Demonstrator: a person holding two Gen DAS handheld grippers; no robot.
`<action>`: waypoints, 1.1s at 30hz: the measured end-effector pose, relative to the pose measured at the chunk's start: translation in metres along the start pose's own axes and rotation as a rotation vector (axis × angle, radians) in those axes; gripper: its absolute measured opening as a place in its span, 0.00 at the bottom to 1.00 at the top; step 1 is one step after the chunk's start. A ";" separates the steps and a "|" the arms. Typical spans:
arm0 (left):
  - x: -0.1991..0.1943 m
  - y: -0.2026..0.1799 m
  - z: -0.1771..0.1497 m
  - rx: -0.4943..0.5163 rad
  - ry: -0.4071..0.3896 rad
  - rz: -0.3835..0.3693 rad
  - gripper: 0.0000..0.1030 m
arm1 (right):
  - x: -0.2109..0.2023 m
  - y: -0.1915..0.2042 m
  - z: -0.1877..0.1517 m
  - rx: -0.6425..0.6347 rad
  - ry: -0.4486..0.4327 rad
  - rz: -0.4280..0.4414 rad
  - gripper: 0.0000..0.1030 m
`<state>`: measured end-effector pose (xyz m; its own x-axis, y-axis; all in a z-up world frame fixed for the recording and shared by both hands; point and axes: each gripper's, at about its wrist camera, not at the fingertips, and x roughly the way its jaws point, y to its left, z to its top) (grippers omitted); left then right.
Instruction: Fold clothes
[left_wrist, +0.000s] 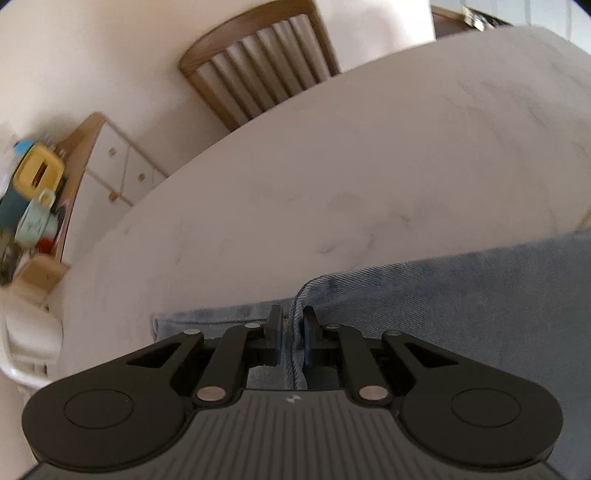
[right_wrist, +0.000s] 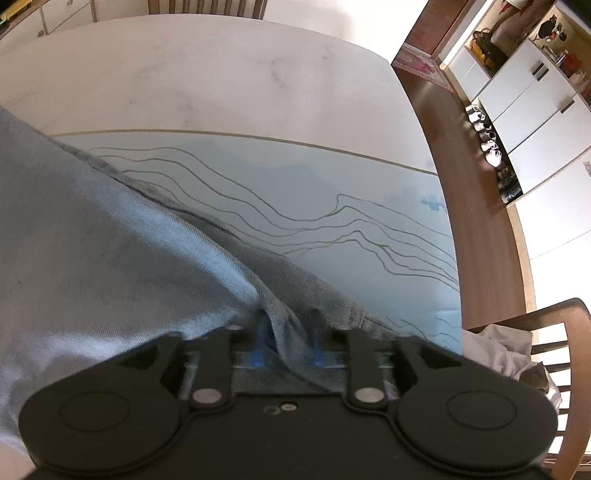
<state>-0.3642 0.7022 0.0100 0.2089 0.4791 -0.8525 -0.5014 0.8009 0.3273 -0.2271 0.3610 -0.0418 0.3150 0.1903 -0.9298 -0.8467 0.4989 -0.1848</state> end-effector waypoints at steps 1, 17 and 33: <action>0.000 0.003 0.001 0.013 0.001 -0.011 0.10 | -0.006 -0.001 0.002 0.013 -0.007 0.013 1.00; -0.045 0.104 -0.089 0.020 0.005 -0.012 0.83 | -0.068 0.004 -0.042 0.098 -0.053 0.108 1.00; -0.017 0.023 -0.104 0.168 -0.064 -0.207 0.25 | -0.053 0.009 -0.068 0.150 0.023 0.139 1.00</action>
